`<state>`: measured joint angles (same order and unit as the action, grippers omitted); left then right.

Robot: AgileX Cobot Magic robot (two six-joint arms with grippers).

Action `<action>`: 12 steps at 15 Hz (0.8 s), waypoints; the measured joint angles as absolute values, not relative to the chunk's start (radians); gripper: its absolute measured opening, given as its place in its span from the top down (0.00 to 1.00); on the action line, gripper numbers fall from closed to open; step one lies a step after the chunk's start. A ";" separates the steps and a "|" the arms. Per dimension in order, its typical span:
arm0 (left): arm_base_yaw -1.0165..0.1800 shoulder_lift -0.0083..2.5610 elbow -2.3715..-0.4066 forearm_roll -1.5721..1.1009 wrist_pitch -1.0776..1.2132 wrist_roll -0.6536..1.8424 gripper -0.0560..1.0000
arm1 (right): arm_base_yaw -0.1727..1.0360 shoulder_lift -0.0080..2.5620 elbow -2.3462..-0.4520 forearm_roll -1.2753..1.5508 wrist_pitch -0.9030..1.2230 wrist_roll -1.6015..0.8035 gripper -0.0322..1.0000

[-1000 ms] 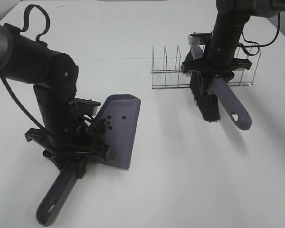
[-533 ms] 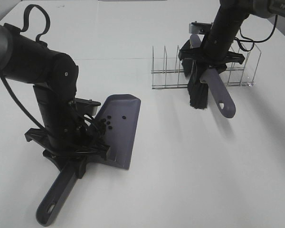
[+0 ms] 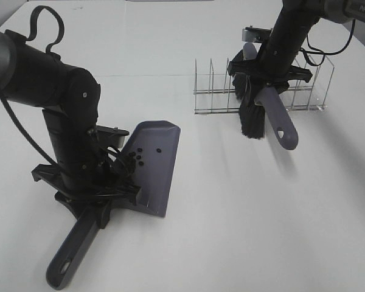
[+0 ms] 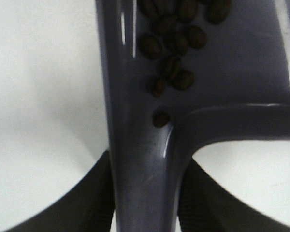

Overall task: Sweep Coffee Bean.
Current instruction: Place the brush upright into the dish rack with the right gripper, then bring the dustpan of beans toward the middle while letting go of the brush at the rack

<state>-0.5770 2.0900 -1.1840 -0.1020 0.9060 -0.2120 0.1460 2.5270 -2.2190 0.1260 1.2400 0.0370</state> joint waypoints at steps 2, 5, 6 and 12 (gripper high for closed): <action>-0.577 2.090 -1.184 -0.102 0.906 -0.205 0.64 | 0.147 2.524 -2.225 0.158 1.233 0.036 0.47; -0.577 2.090 -1.184 -0.102 0.906 -0.205 0.64 | 0.148 2.484 -2.227 0.137 1.230 0.037 0.31; -0.577 2.090 -1.184 -0.102 0.906 -0.205 0.64 | 0.148 2.479 -2.228 0.123 1.229 0.044 0.30; -0.577 2.090 -1.184 -0.102 0.906 -0.205 0.64 | 0.148 2.397 -2.187 0.116 1.222 0.057 0.30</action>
<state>-0.5770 2.0900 -1.1840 -0.1020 0.9060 -0.2050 0.1480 2.3970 -2.1870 0.1160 1.2220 0.0570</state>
